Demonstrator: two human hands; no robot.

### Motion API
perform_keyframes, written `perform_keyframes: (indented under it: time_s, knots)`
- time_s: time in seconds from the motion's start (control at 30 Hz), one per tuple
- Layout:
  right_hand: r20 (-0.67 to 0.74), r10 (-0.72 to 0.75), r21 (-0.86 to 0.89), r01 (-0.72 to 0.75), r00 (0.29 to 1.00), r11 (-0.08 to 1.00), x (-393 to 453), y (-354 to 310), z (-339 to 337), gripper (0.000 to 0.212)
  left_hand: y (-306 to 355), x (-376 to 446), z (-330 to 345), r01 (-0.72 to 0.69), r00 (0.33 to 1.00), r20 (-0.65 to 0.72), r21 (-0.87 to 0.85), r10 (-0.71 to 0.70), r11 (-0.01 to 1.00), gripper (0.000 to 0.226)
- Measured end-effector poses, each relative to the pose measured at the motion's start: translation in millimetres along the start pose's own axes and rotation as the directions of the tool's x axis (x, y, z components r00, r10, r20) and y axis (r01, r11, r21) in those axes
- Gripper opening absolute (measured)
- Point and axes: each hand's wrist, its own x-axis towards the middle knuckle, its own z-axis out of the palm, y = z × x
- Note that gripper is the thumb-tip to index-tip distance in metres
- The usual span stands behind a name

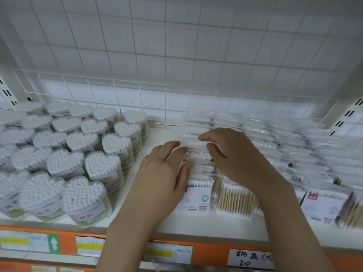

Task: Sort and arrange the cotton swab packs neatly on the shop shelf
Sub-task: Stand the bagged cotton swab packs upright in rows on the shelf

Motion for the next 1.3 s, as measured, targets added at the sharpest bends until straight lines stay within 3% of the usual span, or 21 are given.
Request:
perform_keyframes:
  time_s: [0.23, 0.47, 0.77, 0.93, 1.1, 1.3]
  knots:
    - [0.004, 0.059, -0.17, -0.058, 0.998, 0.984, 1, 5, -3, 0.033, -2, 12, 7, 0.012, 0.997, 0.071, 0.114, -0.02, 0.993, 0.049]
    - [0.005, 0.085, -0.172, -0.083, 0.996, 0.982, 4, 7, -1, 0.034, -1, 10, 7, 0.013, 0.995, 0.094, 0.161, -0.028, 0.987, 0.045]
    - [0.011, 0.077, -0.163, -0.075, 0.997, 0.984, 11, 9, 8, 0.033, -2, 12, 5, -0.014, 0.996, 0.092, 0.202, -0.005, 0.979, 0.065]
    - [0.026, 0.073, -0.108, -0.07, 0.997, 0.992, 10, 11, 10, 0.032, 1, 26, 5, 0.02, 0.999, 0.026, 0.149, -0.024, 0.989, 0.055]
    - [0.014, 0.061, -0.079, -0.06, 0.998, 0.995, 13, 13, 7, 0.033, 2, 33, 14, 0.004, 0.996, 0.087, 0.211, -0.023, 0.978, 0.052]
    - [-0.059, 0.025, -0.154, -0.034, 0.998, 0.988, 30, 17, -1, 0.027, 3, 30, 14, 0.018, 0.997, 0.067, 0.183, -0.03, 0.983, 0.044]
